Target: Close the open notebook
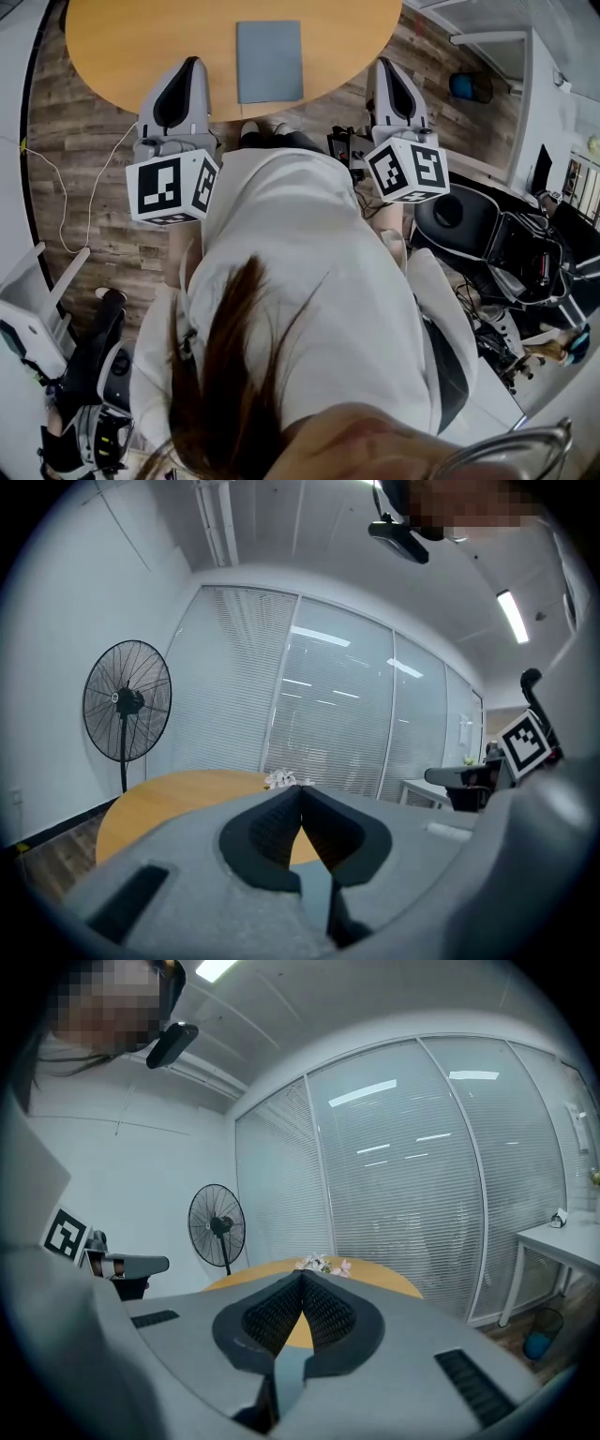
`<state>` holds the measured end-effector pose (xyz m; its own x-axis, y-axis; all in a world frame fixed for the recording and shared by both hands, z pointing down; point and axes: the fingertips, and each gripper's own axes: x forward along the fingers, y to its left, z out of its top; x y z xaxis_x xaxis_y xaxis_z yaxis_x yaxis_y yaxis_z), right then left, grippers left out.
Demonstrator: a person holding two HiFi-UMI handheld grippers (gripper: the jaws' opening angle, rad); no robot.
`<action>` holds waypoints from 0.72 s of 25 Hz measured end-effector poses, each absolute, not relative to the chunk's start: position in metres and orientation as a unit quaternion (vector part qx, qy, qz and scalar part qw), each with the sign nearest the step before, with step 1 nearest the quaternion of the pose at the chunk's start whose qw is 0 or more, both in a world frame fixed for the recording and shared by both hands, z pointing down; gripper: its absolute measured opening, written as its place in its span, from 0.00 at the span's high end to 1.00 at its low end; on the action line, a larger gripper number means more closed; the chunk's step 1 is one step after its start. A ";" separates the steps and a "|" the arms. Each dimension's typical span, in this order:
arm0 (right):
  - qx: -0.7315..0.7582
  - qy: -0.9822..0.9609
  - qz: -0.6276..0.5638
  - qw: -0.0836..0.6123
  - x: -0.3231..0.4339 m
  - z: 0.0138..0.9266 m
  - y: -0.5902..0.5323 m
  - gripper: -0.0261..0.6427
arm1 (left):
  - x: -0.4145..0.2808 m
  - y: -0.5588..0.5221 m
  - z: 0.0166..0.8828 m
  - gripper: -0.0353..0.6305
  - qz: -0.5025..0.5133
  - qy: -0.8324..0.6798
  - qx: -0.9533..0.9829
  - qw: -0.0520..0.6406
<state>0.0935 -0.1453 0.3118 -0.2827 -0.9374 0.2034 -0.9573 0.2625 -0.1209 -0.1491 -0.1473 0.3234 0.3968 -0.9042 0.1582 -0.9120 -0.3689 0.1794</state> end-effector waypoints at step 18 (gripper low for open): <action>0.597 -0.793 0.111 0.045 0.098 0.312 -0.143 0.96 | -0.136 -0.146 0.322 0.92 0.019 -0.537 0.835 0.119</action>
